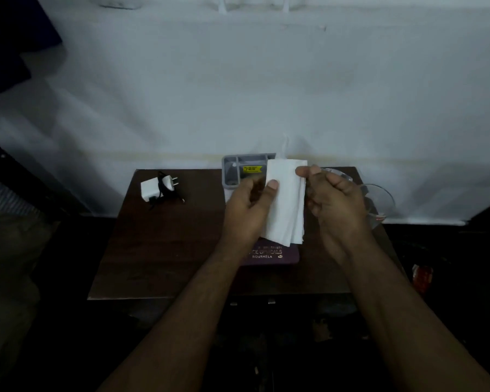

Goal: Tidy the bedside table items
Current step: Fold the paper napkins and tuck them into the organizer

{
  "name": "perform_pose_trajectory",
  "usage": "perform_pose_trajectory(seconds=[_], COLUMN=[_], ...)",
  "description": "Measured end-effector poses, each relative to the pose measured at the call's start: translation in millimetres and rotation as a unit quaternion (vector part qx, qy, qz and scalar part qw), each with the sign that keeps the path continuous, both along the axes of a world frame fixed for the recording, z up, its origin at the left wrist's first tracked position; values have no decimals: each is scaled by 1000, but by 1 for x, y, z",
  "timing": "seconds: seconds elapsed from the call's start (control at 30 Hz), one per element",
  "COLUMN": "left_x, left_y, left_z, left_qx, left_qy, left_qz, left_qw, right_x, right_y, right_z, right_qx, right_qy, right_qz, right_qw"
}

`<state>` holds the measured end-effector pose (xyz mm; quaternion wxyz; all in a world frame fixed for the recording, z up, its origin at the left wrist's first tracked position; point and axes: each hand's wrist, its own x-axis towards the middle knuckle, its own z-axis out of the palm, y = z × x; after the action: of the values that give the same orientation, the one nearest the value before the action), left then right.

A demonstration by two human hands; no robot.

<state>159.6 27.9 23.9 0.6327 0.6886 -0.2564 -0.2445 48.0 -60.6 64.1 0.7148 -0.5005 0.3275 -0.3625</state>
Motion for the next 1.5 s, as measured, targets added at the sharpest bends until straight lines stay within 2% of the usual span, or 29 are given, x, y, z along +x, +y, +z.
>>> perform_pose_trajectory(seconds=[0.07, 0.13, 0.23, 0.3, 0.37, 0.47, 0.57, 0.63, 0.7, 0.77, 0.83, 0.9, 1.0, 1.2, 1.33, 1.5], left_x=[-6, -7, -4, 1, 8, 18, 24, 29, 35, 42, 48, 48, 44, 38, 38, 36], left_y=[4, 10, 13, 13, 12, 8, 0, -5, -8, -9, -12, -16, -21, -28, -30, -32], left_z=[3, 4, 5, 4, 5, 5, 7, 8, 4, -1, -7, -10, -11, -10, -16, -19], left_qx=[-4, -26, -47, -46, -47, -60, -95, -116, -105, -76, -42, 0, 59, 168, 218, 245], left_qy=[99, 142, 133, 101, 71, 66, 112, 127, 60, -66, -175, -246, -308, -357, -370, -390], left_qz=[-17, -30, -28, -27, -31, -37, -26, 0, 39, 72, 82, 69, 17, -13, -42, -53], left_qw=[995, 989, 990, 993, 996, 995, 989, 985, 992, 992, 980, 967, 949, 919, 902, 886], right_x=[2, 6, 16, 22, 23, 22, 27, 33, 41, 49, 56, 63, 71, 76, 74, 74], right_y=[7, 13, 21, 23, 19, 8, -2, -9, -13, -20, -24, -26, -26, -30, -37, -37], right_z=[3, 3, -4, -11, -16, -19, -22, -20, -13, -11, -13, -15, -19, -32, -36, -39], right_qx=[31, 59, 62, 31, -33, -183, -355, -411, -352, -254, -189, -170, -232, -404, -436, -449], right_qy=[-45, -70, -61, -7, 60, 139, 199, 178, 104, 50, 16, -7, 23, 163, 183, 195], right_qz=[15, 11, -29, -20, 34, 95, 33, -54, -144, -224, -245, -237, -219, -238, -244, -232], right_qw=[998, 996, 996, 999, 997, 969, 913, 893, 919, 940, 951, 956, 947, 868, 847, 841])
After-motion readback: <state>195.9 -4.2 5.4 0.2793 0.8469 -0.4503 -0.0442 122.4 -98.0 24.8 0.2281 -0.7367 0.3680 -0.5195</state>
